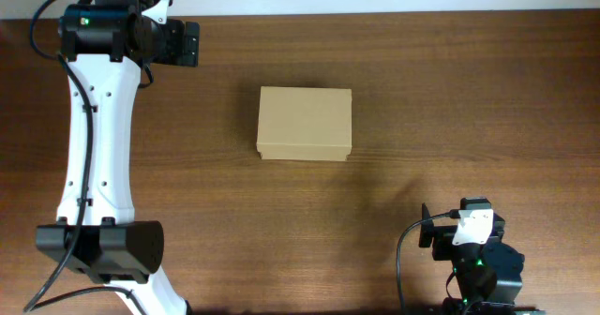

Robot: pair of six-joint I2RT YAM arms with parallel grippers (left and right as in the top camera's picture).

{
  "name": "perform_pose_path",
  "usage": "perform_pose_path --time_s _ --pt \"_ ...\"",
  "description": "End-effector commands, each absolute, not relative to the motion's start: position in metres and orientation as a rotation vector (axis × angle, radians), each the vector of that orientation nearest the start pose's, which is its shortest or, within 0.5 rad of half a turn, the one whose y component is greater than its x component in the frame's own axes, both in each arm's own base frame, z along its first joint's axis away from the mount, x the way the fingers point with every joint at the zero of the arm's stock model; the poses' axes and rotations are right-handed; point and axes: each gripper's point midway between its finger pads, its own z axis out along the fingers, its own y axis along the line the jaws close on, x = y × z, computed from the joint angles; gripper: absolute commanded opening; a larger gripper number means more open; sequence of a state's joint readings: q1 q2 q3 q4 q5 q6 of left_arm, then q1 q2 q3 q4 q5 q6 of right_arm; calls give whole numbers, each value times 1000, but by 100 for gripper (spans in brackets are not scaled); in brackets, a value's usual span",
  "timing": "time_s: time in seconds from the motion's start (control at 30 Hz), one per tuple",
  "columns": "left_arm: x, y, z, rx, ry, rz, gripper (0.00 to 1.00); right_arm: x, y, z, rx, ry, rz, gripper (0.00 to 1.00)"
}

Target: Pack container

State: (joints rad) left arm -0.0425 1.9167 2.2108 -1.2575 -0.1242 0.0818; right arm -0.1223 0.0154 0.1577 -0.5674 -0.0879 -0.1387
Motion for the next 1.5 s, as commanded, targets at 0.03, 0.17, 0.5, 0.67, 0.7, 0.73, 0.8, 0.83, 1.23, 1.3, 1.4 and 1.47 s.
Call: perform_pose_path --time_s 0.03,0.17,0.5,0.67,0.7,0.73,0.8,0.83,1.23,1.3,1.4,1.47 --pt "462 5 307 90 2488 178 100 214 -11 110 -73 1985 -80 99" --pt "462 5 307 90 2488 178 100 214 -11 110 -73 1985 -80 99" --pt "462 5 307 90 2488 178 100 214 -11 110 -73 1985 -80 99" --pt "452 -1 326 103 2447 170 100 214 -11 110 -73 1985 -80 99" --pt "447 -5 337 112 2421 165 100 214 -11 110 -73 1985 -80 99" --pt "439 -10 349 122 2391 157 100 214 -11 110 -73 1985 -80 99" --pt "421 -17 372 139 2336 143 100 214 -11 110 -73 1985 -80 99" --pt "404 -23 388 153 2297 132 100 214 -11 110 -73 1985 -80 99" --pt "249 12 371 102 2087 235 100 214 -11 110 -73 1985 -80 99" --pt "241 15 366 73 1996 233 100 214 -11 110 -73 1985 -80 99" --pt "232 17 352 45 1867 223 100 214 -11 110 -73 1985 -80 99" --pt "227 17 335 33 1800 216 100 214 -11 110 -73 1985 -80 99"
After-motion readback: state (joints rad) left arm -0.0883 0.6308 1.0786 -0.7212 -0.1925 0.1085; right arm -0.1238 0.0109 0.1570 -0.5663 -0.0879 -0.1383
